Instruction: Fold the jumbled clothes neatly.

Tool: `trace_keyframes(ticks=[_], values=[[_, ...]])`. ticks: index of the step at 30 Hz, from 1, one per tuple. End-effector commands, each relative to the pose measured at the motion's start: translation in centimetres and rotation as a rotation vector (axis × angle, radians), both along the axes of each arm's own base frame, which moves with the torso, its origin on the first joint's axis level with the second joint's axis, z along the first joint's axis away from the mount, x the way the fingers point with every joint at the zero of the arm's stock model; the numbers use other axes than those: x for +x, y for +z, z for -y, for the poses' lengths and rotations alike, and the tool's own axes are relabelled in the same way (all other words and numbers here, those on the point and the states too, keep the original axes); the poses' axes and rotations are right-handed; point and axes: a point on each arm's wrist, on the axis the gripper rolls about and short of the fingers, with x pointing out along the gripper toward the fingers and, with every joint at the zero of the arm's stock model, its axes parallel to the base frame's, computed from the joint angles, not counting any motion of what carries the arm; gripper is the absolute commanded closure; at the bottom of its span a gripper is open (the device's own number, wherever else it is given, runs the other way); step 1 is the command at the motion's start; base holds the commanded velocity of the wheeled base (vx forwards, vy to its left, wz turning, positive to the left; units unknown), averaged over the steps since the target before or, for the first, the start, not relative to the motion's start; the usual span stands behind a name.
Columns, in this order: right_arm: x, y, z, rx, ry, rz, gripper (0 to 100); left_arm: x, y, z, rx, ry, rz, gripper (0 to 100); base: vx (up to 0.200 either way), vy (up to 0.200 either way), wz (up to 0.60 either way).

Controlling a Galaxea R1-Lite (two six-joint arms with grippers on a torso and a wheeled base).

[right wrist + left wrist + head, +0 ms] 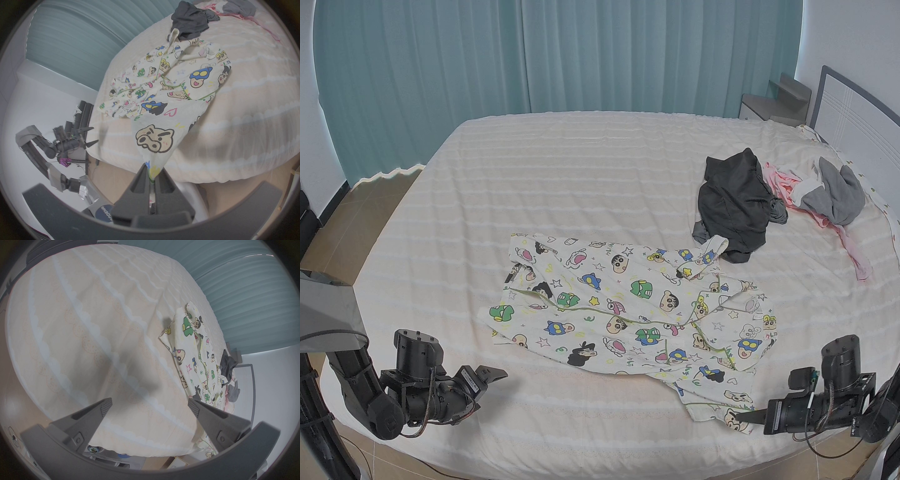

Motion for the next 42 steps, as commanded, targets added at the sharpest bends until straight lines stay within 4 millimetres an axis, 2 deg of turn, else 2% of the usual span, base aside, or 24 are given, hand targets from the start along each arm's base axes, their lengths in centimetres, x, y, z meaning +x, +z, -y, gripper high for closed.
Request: trace_keyframes(ticks=[1,12,13,14,18,21,23,26,32,36,39,42], values=[[-1.7,2.7,1.4,0.074,-0.017,0.101,100,0.0,0.0,0.0,0.001,0.001,-0.002,0,0.000,0.000,0.00],[-3.8,5.6,2.0,0.129,-0.008,0.236,100,0.0,0.1,0.6,0.002,-0.025,0.021,0,0.000,0.000,0.00],[-3.8,6.0,2.0,0.137,-0.009,0.261,100,-0.1,0.1,0.8,0.002,-0.033,0.024,0,0.000,0.000,0.00],[-3.9,7.4,2.1,0.161,-0.012,0.327,100,-0.1,0.2,1.2,0.007,-0.043,0.032,0,0.000,0.000,0.00],[-4.4,8.9,2.1,0.169,0.000,0.346,100,0.3,0.4,1.8,0.023,-0.035,0.067,0,0.000,0.000,0.00],[-4.4,12.0,2.2,0.196,0.004,0.380,100,1.4,1.1,2.2,0.022,-0.022,0.123,0,0.000,0.000,0.00],[-4.5,12.4,2.2,0.198,0.015,0.362,100,1.6,1.1,2.4,0.018,-0.029,0.128,0,0.000,0.000,0.00],[-3.9,14.1,2.1,0.208,0.017,0.361,100,1.8,0.4,4.4,0.028,-0.098,0.123,0,0.000,0.000,0.00],[-3.0,13.8,2.1,0.198,-0.011,0.333,100,2.9,-1.2,5.6,0.161,-0.175,0.131,0,0.000,0.000,0.00],[-3.0,13.7,2.5,0.194,-0.033,0.333,100,3.0,-2.9,5.4,0.353,-0.303,0.151,0,0.000,0.000,0.00],[-3.0,13.7,2.4,0.193,-0.033,0.330,100,2.9,-3.1,5.5,0.429,-0.395,0.193,0,0.000,0.000,0.00],[-2.9,13.7,2.4,0.195,-0.033,0.331,100,2.6,-2.7,6.5,0.488,-0.497,0.264,0,0.000,0.000,0.00]])
